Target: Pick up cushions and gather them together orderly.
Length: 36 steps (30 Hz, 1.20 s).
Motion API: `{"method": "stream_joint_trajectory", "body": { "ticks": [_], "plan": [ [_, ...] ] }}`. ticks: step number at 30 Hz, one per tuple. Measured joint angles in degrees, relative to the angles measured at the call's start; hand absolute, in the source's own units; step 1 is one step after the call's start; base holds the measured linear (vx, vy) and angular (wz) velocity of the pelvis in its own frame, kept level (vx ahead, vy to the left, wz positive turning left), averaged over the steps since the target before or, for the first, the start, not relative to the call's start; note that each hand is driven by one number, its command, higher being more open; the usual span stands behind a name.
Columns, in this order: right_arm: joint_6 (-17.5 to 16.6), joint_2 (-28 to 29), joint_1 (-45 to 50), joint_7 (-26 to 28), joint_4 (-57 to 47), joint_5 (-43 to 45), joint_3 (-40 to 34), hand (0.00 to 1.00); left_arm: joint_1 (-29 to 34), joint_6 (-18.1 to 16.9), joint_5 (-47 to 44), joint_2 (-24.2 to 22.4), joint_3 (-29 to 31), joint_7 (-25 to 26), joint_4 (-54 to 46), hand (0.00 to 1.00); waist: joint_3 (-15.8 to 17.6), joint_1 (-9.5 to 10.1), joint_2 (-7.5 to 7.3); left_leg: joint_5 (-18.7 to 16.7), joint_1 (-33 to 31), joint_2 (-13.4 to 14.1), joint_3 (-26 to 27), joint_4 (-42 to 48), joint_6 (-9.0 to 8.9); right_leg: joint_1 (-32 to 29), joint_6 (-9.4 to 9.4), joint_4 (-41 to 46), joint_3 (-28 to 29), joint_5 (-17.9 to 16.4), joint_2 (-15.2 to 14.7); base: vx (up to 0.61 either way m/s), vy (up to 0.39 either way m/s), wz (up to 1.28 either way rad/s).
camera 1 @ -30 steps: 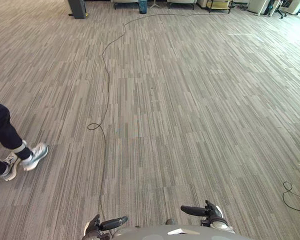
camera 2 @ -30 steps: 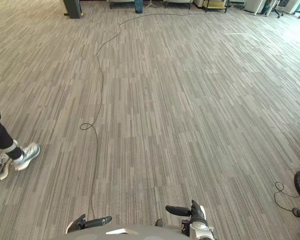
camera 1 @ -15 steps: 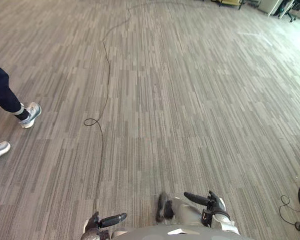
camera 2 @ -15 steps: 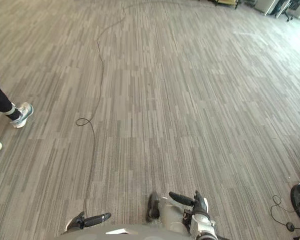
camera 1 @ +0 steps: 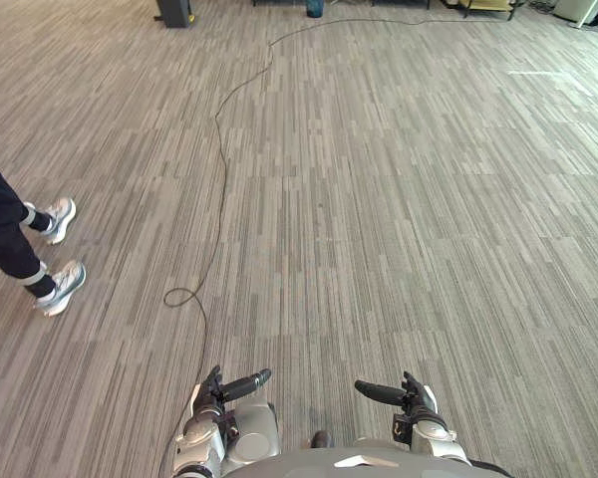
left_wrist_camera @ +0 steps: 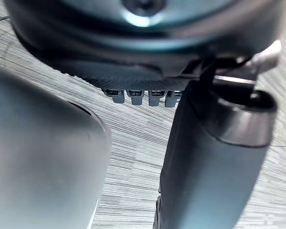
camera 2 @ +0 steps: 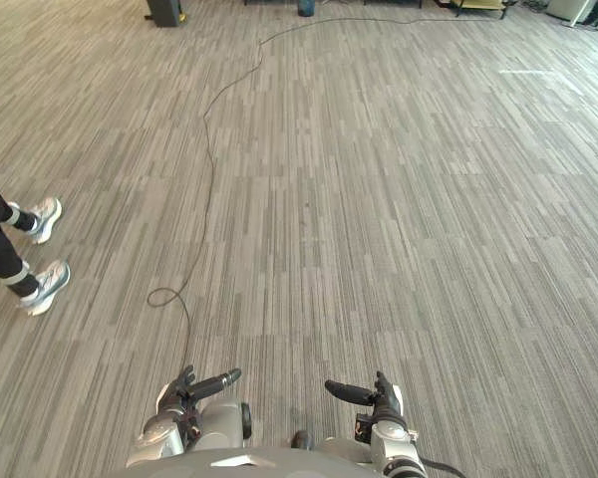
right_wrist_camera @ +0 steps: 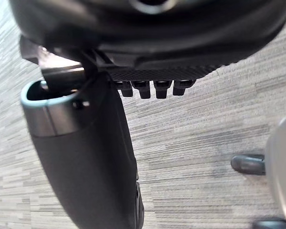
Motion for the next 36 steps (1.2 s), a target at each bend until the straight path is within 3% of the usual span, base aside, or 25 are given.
{"method": "stream_joint_trajectory", "body": {
  "ticks": [2,4,5,6,7,9,10,11,12,15,17,18,20,21,22,23,24,25,26,27,29,30,32,34,36],
  "plan": [
    [0.2,-0.3,0.2,-0.4,0.1,0.0,1.3,1.00,-0.1,-0.8,-0.6,-0.5,0.8,0.2,0.0,1.00,0.1,0.38,-0.02,5.7,-1.8,-2.4,-3.0,-19.1,-1.27,1.6,2.52,0.8,1.9,-3.8,-2.5,0.51,0.257,-0.32],
    [0.5,-0.3,0.3,-0.6,0.2,0.0,1.6,1.00,-0.2,-1.0,-1.1,-0.6,2.0,0.2,-0.1,1.00,0.1,1.36,-0.43,11.5,-1.7,-2.8,-2.5,-20.3,-1.27,2.8,4.04,1.5,3.3,-5.6,-3.8,0.43,0.210,-0.32],
    [0.5,0.0,0.3,-0.7,0.1,0.0,1.5,1.00,-0.2,-1.0,-1.4,-0.6,2.2,0.4,-0.1,1.00,-0.2,2.13,-0.53,17.4,-1.2,-3.5,-1.9,-20.2,0.47,3.1,5.34,2.6,4.9,-6.4,-5.1,0.48,0.229,-0.37],
    [0.4,0.0,0.3,-0.7,0.1,-0.1,1.4,1.00,-0.2,-1.0,-1.5,-0.6,2.3,0.3,-0.1,1.00,-0.3,2.19,-0.75,19.8,-1.2,-3.7,-1.4,-19.3,1.82,3.0,5.56,3.3,5.9,-6.5,-5.6,0.73,0.372,-0.27],
    [0.5,0.9,0.0,-0.8,0.2,-0.1,0.8,1.00,-0.5,-1.0,-1.9,0.1,2.3,0.2,-0.6,1.00,-0.3,2.52,-2.40,15.9,-1.8,-4.7,-0.1,-15.0,2.95,1.9,5.71,6.8,8.1,-6.5,-7.6,0.70,0.376,-0.23],
    [0.5,1.5,0.6,-0.4,0.2,-0.1,1.0,1.00,-0.5,-0.6,-2.2,0.6,2.4,0.4,-0.5,1.00,-0.7,2.63,-3.43,10.6,0.4,-5.9,1.8,-11.3,4.39,0.0,6.72,16.6,9.1,-6.7,-9.6,0.58,0.340,-0.31],
    [0.4,1.5,0.9,-0.1,0.0,-0.1,1.0,1.00,-0.5,-0.4,-2.2,0.9,2.3,0.4,0.6,1.00,-0.8,2.62,-3.82,7.9,3.3,-6.8,3.1,-10.8,5.03,-3.9,7.96,28.4,9.2,-6.0,-10.8,0.45,0.321,-0.39],
    [0.1,1.5,1.2,0.1,0.0,-0.1,0.9,1.00,-0.4,-0.3,-2.2,1.2,2.3,0.4,1.2,1.00,-0.8,2.47,-4.20,5.5,6.0,-7.9,4.1,-10.9,5.78,-9.0,10.55,41.0,9.1,-1.7,-12.2,0.53,0.382,-0.36],
    [0.0,1.3,1.2,0.3,-0.4,-0.1,0.7,1.00,-0.7,0.0,-2.2,1.7,1.9,0.5,2.3,1.00,-0.6,1.96,-4.45,2.8,9.7,-9.3,4.5,-11.0,6.34,-15.0,10.96,55.1,8.2,1.2,-14.5,0.43,0.304,-0.20],
    [-1.2,1.0,1.4,0.2,-1.4,-0.4,0.5,1.00,-0.3,0.5,-2.2,1.7,1.8,0.8,2.9,1.00,-0.7,1.25,-3.81,-1.2,16.7,-9.7,4.5,-12.6,7.11,-23.1,8.92,62.8,3.1,-1.3,-15.4,0.37,0.173,-0.04],
    [-2.3,1.2,1.7,0.2,-3.0,-0.6,0.4,1.00,0.5,0.7,-2.2,1.9,1.8,1.2,3.2,1.00,-0.8,0.73,-3.94,-2.7,21.5,-9.5,4.5,-15.7,6.73,-28.2,8.76,60.4,-1.5,-3.7,-14.7,0.47,0.106,0.00],
    [-2.8,1.2,1.3,0.3,-3.1,-0.6,0.0,1.00,0.3,0.7,-2.3,2.1,1.8,1.3,4.2,1.00,-0.8,0.49,-3.94,-3.3,25.2,-9.5,4.4,-18.4,6.60,-31.1,7.03,55.3,-5.5,-5.2,-13.9,0.61,0.059,0.01],
    [-3.1,1.3,0.8,0.4,-2.8,-0.6,-1.9,1.00,0.0,0.8,-2.3,2.0,1.8,1.3,5.2,1.00,-0.9,0.08,-3.57,-4.0,29.1,-9.4,4.4,-21.4,5.84,-33.8,6.76,46.1,-8.8,-5.2,-12.0,0.60,0.025,0.10],
    [-2.6,0.9,0.3,0.5,-2.4,-0.6,-3.8,1.00,-0.1,0.8,-2.2,1.7,1.6,1.3,5.7,1.00,-1.2,-0.84,-2.78,-4.8,32.1,-9.4,3.7,-24.9,5.01,-34.8,7.24,30.3,-10.6,-2.8,-9.3,0.69,-0.028,0.38],
    [-2.1,0.0,0.1,0.6,-1.4,-0.6,-4.6,1.00,-0.2,0.7,-2.0,1.7,1.3,1.2,6.3,1.00,-1.1,-1.27,-2.58,-4.8,35.1,-10.0,2.9,-27.5,4.60,-34.4,5.25,22.2,-11.2,3.1,-8.0,0.85,-0.041,0.57],
    [-1.6,-0.8,0.2,0.6,-0.3,-0.6,-5.1,1.00,-0.3,0.8,-1.8,1.3,1.0,1.1,7.0,1.00,-1.4,-1.76,-2.07,-5.2,37.0,-9.6,1.3,-28.0,3.75,-32.9,-1.11,21.6,-11.2,9.2,-7.3,0.62,-0.051,0.37],
    [-0.9,-2.3,0.0,0.8,0.4,-0.5,-5.9,1.00,-0.5,0.9,-1.4,0.0,1.0,1.1,7.5,1.00,-1.6,-1.42,0.49,-5.2,37.7,-7.7,0.5,-27.0,2.94,-32.7,-1.86,23.2,-12.3,7.5,-6.3,0.78,-0.095,0.26],
    [-0.8,-2.6,-0.1,0.7,0.4,-0.6,-6.5,1.00,0.0,0.8,-0.8,-0.6,1.2,1.2,7.5,1.00,-1.9,-1.10,1.02,-3.5,37.3,-7.4,-0.4,-25.5,0.22,-32.7,-2.25,26.0,-12.5,4.9,-7.0,0.92,-0.159,0.16],
    [-0.8,-2.6,0.0,0.5,0.2,0.0,-8.4,1.00,-0.5,1.3,-0.2,-0.6,1.4,0.5,7.4,1.00,-1.6,-1.96,0.63,0.3,38.1,-8.5,-2.2,-22.6,-0.73,-33.9,-3.11,33.4,-14.3,0.8,-9.1,0.76,-0.143,0.19],
    [-0.9,-2.7,0.1,0.5,-0.3,-0.1,-8.0,1.00,0.1,1.5,0.0,-0.8,1.7,0.5,7.3,1.00,-2.2,-2.59,1.60,1.1,37.1,-8.0,-3.1,-16.3,-1.38,-33.3,-1.66,33.9,-15.0,-0.8,-8.2,0.50,-0.186,0.04],
    [-1.2,-3.3,1.2,0.8,-1.4,-0.4,-5.0,1.00,1.8,1.4,0.1,-2.0,2.0,0.6,5.9,1.00,-3.4,-2.08,4.53,5.5,26.3,-4.1,-4.5,10.8,-6.52,-25.0,-2.08,23.5,-14.3,-1.8,-3.2,0.58,-0.170,-0.39],
    [-1.2,-3.0,0.8,1.0,-1.1,-0.3,-5.0,1.00,1.5,1.3,0.1,-2.5,2.1,0.5,5.2,1.00,-3.1,-1.54,5.33,4.9,20.5,-1.7,-3.9,22.1,-6.13,-20.3,-2.26,20.2,-13.2,-2.0,-1.2,0.75,-0.091,-0.62],
    [-0.9,-1.4,0.9,0.9,-0.4,0.0,-3.6,1.00,1.4,1.2,0.1,-1.6,1.5,-0.2,2.6,1.00,-1.9,-0.51,3.03,2.8,14.1,-0.7,-2.6,26.7,-3.17,-12.0,-2.43,14.7,-10.6,-2.2,-0.6,0.64,-0.043,-0.52],
    [-0.9,0.0,1.0,0.9,0.0,0.0,-2.3,1.00,1.5,0.4,-0.1,-0.9,1.6,0.0,0.3,1.00,-1.6,0.01,0.98,0.6,7.1,-0.4,-1.9,21.2,0.24,-5.5,-1.79,9.4,-7.6,-2.2,-0.8,0.55,0.016,-0.67],
    [-0.9,0.6,1.1,0.7,-0.1,0.4,-2.4,1.00,0.7,0.1,-0.2,-0.8,1.6,-0.1,0.0,1.00,-1.2,0.73,0.08,-0.3,3.4,-0.7,-0.9,6.6,0.56,-1.9,0.37,6.7,-4.7,-3.1,-1.9,0.58,0.121,-0.76]
  ]
}}
